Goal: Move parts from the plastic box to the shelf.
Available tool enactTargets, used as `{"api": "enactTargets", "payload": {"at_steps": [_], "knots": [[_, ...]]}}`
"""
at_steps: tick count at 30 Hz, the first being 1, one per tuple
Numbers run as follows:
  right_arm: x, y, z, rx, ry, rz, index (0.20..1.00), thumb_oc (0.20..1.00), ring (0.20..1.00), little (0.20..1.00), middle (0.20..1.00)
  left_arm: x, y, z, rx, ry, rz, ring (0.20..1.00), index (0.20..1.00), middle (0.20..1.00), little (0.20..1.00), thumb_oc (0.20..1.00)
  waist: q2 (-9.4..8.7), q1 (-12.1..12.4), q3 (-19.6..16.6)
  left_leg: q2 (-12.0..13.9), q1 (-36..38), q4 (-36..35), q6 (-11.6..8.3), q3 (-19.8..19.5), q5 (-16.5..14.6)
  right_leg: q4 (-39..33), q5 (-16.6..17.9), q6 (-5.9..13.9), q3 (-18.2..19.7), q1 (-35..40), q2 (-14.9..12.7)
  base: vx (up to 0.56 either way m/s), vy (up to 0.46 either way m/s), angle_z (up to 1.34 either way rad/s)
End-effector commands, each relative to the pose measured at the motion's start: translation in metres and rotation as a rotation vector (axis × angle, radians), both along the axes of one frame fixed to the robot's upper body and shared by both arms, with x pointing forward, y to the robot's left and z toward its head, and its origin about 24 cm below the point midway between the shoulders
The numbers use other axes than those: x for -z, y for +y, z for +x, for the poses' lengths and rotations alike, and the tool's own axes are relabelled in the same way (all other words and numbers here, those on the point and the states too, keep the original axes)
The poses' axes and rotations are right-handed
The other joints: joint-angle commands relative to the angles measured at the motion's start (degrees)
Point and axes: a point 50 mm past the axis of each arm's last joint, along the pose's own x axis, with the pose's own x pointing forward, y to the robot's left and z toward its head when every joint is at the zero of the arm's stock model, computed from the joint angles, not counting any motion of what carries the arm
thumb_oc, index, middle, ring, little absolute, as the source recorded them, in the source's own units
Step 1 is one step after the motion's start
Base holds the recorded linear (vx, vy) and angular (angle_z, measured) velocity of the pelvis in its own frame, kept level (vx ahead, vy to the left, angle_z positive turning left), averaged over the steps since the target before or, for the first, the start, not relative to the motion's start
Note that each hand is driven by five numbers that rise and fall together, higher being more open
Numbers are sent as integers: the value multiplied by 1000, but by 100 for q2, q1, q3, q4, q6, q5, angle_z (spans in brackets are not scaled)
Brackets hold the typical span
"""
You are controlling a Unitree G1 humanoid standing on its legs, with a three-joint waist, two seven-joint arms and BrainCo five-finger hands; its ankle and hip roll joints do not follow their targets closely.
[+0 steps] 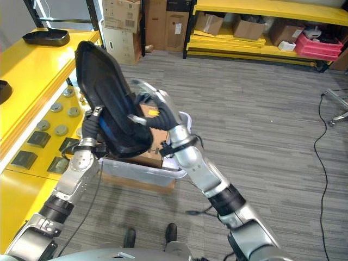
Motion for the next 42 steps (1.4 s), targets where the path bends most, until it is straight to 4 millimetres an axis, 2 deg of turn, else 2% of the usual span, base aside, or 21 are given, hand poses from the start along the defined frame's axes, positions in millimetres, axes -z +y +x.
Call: {"api": "enactTargets", "payload": {"at_steps": [1,2,6,7,8,9,13,14,15,18,19,24,27,28,32,34,36,37,38,40,42], "knots": [[-22,-21,-5,-32,-47,193,1000,1000,1000,1000,1000,-41,25,9,-186,-225,288,200,200,200,200,200,-50,37,-504,381,-65,-39,-303,238,-404,163,-1083,530,-275,827,-423,13,-48,0],[-21,-22,-5,-32,-46,193,1000,1000,1000,1000,1000,-41,25,9,-186,-225,289,200,200,200,200,200,-51,40,-507,381,-63,-38,-304,237,-406,163,-1085,529,-276,830,-422,5,-44,0],[-3,-66,-11,141,2,229,1000,1000,1000,1000,1000,-42,61,2,-374,-256,525,200,200,200,200,200,-22,-69,-581,414,10,-36,-342,307,-433,175,-1135,512,-261,882,-385,9,-33,-3],[14,-84,-15,235,55,224,1000,1000,1000,1000,1000,-45,74,-6,-431,-277,565,200,200,200,200,200,-1,-100,-594,424,44,-29,-341,326,-448,186,-1150,509,-252,901,-383,19,-56,-7],[42,-99,-19,310,174,201,1000,1000,1000,1000,1000,-44,85,-17,-463,-290,590,200,200,200,200,200,20,-126,-604,425,73,-27,-343,354,-455,196,-1159,507,-220,904,-382,10,-45,-9],[42,-99,-19,309,176,200,1000,1000,1000,1000,1000,-44,85,-17,-463,-288,590,200,200,200,200,200,23,-125,-612,427,80,-29,-343,358,-458,197,-1160,506,-216,907,-381,2,-23,-12],[117,-127,-40,414,540,214,1000,1000,1000,1000,1000,-45,91,-38,-445,-321,580,200,200,200,200,200,34,-116,-599,441,114,-25,-361,381,-443,202,-1189,471,-201,952,-365,-5,-37,-8],[140,-135,-49,465,636,199,1000,1000,1000,1000,1000,-45,92,-44,-434,-331,566,200,200,200,200,200,38,-99,-598,450,124,-23,-365,361,-443,198,-1194,465,-213,970,-359,-1,-59,4],[174,-144,-63,538,784,171,1000,1000,1000,1000,1000,-44,91,-52,-406,-342,571,200,200,200,200,200,39,-54,-588,459,135,-18,-377,323,-444,184,-1205,457,-248,1007,-343,3,-47,5],[187,-146,-69,568,839,156,1000,1000,1000,1000,1000,-42,91,-56,-398,-337,548,200,200,200,200,200,37,-42,-587,463,137,-13,-382,298,-437,179,-1206,451,-265,1022,-339,-5,-27,1],[218,-150,-86,629,988,181,1000,1000,1000,1000,1000,-41,92,-64,-407,-344,504,200,200,200,200,200,33,34,-579,477,128,-11,-393,242,-418,162,-1213,438,-297,1049,-324,-4,-38,0],[273,-151,-125,746,1271,203,1000,1000,1000,1000,1000,-41,91,-75,-418,-366,406,200,200,200,200,200,18,154,-546,492,98,0,-425,90,-374,149,-1256,393,-418,1121,-274,-5,-41,15],[309,-151,-168,852,1521,196,1000,1000,1000,1000,1000,-46,89,-75,-405,-394,400,200,200,200,200,200,29,273,-513,491,25,9,-479,-95,-318,166,-1299,361,-637,1176,-254,-19,-36,28],[309,-151,-168,851,1520,197,1000,1000,1000,1000,1000,-47,89,-75,-405,-395,400,200,200,200,200,200,25,262,-510,489,22,10,-480,-106,-317,167,-1302,361,-648,1178,-254,-2,-33,39],[327,-142,-197,859,1709,114,1000,1000,1000,1000,1000,-56,90,-78,-403,-440,399,200,200,200,200,200,21,460,-420,495,-40,162,-535,-355,-337,312,-1452,268,-768,1219,-179,2,-67,33],[329,-141,-200,865,1727,101,1000,1000,1000,1000,1000,-59,89,-78,-391,-456,391,200,200,200,200,200,8,528,-337,457,-181,300,-569,-518,-298,390,-1479,225,-882,1184,-165,-98,-83,27],[332,-142,-211,883,1777,82,1000,1000,1000,1000,1000,-69,87,-79,-382,-503,389,200,200,200,200,200,35,824,-136,361,-511,330,-724,-1065,-121,379,-1527,151,-1399,1192,-105,-156,-111,94],[332,-141,-211,883,1777,83,1000,1000,1000,1000,1000,-69,87,-79,-381,-503,389,200,200,200,200,200,35,794,-138,356,-521,331,-730,-1099,-117,372,-1529,151,-1434,1202,-101,-106,-79,171],[332,-144,-215,903,1797,49,1000,1000,1000,1000,1000,-71,85,-82,-362,-521,362,200,200,200,200,200,92,939,-57,286,-719,322,-801,-1348,31,331,-1548,139,-1792,1218,-59,-24,-128,162],[332,-146,-215,909,1805,16,1000,1000,1000,1000,1000,-72,84,-83,-347,-524,355,200,200,200,200,200,141,1069,32,306,-837,278,-891,-1354,44,310,-1736,91,-2052,1293,-22,-22,-94,67],[331,-149,-210,922,1793,19,1000,1000,1000,1000,1000,-72,83,-83,-331,-523,339,200,200,200,200,200,170,1093,126,379,-992,336,-884,-967,117,340,-1736,106,-2261,1297,-66,-74,71,119]]}}
